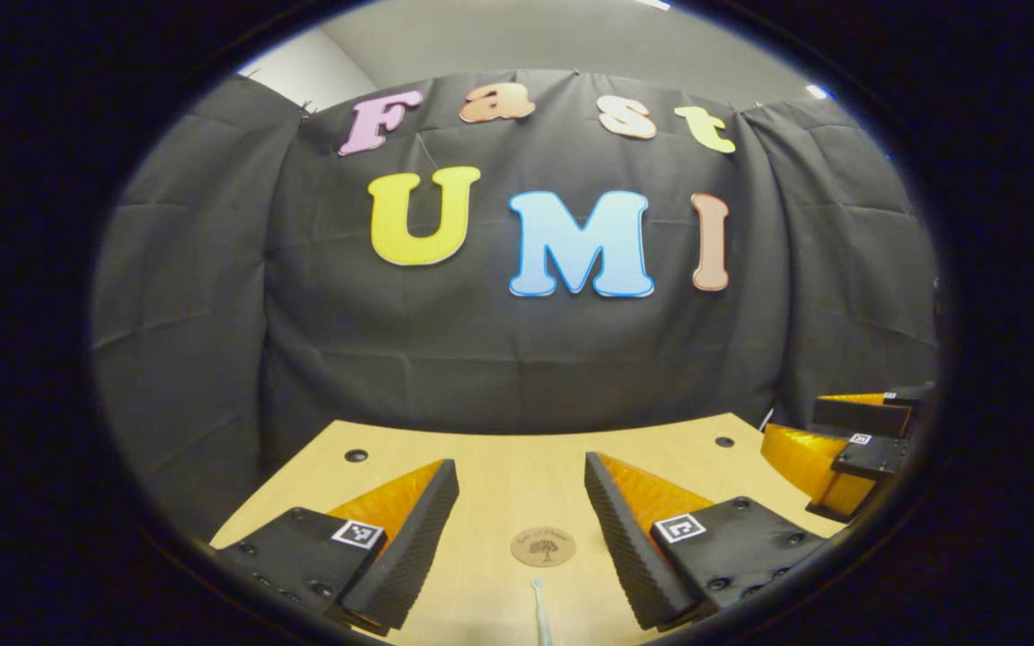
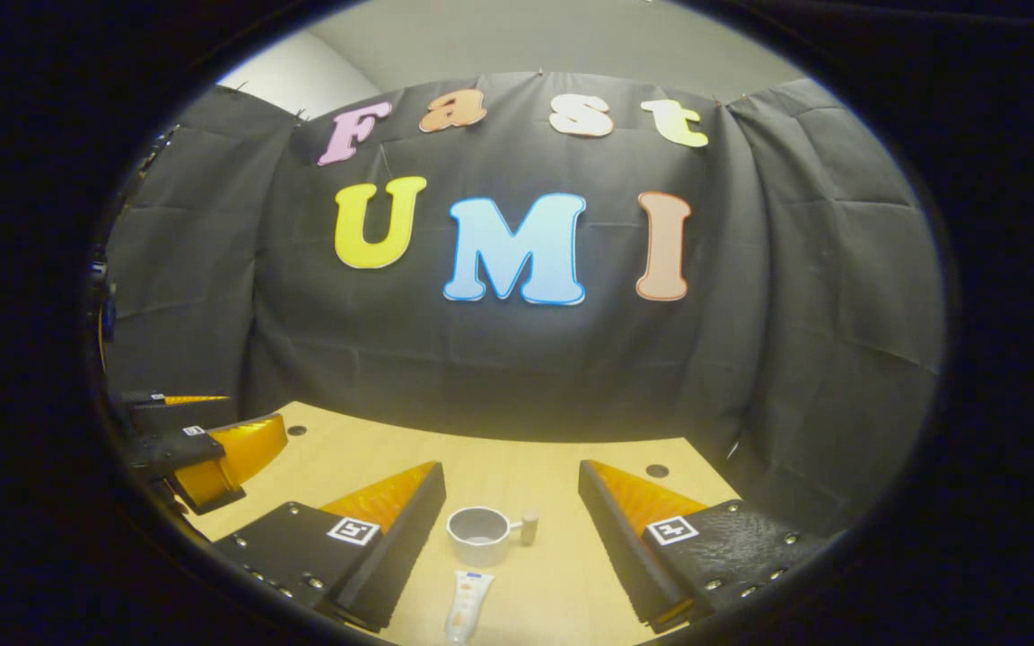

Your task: Put the toothbrush and toothpaste on the desktop into the cup, then pick up the cup and place it on the coaster on the desktop.

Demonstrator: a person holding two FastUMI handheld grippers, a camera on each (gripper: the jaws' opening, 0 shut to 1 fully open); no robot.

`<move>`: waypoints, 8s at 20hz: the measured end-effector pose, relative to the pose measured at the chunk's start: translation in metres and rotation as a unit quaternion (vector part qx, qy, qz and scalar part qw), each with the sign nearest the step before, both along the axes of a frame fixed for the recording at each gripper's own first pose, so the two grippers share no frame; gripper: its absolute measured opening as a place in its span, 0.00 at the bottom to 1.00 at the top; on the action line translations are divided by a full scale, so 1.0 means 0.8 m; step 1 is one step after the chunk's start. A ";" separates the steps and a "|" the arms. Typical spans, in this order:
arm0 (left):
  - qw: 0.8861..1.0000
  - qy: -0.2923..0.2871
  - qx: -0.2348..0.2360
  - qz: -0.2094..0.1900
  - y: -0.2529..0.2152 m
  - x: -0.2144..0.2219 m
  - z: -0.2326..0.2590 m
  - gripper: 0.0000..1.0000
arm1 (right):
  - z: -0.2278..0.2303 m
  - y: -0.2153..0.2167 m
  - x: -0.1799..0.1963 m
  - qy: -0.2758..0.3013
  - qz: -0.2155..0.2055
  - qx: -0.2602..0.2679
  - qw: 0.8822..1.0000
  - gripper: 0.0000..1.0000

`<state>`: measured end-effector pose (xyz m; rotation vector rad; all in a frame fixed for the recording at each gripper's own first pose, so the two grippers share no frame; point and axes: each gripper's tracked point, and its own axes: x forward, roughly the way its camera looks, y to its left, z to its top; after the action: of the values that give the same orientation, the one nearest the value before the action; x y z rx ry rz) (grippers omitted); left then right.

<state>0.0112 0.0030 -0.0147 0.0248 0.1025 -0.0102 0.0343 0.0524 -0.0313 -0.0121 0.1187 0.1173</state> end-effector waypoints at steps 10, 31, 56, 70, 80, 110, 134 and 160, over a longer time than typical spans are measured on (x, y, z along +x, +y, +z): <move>0.996 0.093 -0.007 -0.012 0.001 0.014 -0.090 0.94 | -0.084 0.021 0.007 0.108 0.026 0.001 0.994 0.93; 0.916 0.396 -0.056 -0.003 0.006 -0.009 -0.367 0.96 | -0.311 0.059 -0.010 0.418 0.037 0.000 0.907 0.92; 0.906 0.421 0.021 0.032 0.006 0.002 -0.409 0.10 | -0.361 0.058 -0.017 0.499 0.016 -0.018 0.866 0.42; 0.919 0.392 -0.010 0.028 0.019 0.007 -0.393 0.08 | -0.356 0.039 -0.017 0.500 0.007 0.087 0.862 0.16; 0.950 0.310 -0.031 0.024 0.026 0.022 -0.311 0.07 | -0.265 -0.001 -0.008 0.423 -0.007 0.152 0.893 0.16; 0.959 0.277 -0.044 0.024 0.020 0.009 -0.252 0.08 | -0.173 0.064 0.228 0.191 -0.001 0.174 0.966 0.16; 0.964 0.256 -0.059 0.042 0.019 -0.001 -0.232 0.07 | -0.197 0.057 0.165 0.154 0.001 0.098 0.983 0.43; 0.987 0.156 0.002 -0.049 -0.049 0.046 -0.158 0.07 | -0.125 -0.032 0.077 0.143 -0.035 0.075 0.986 0.49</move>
<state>0.0481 -0.0359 -0.1414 0.0320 0.4147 -0.1132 0.0960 0.0267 -0.1314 0.1592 0.3961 0.0570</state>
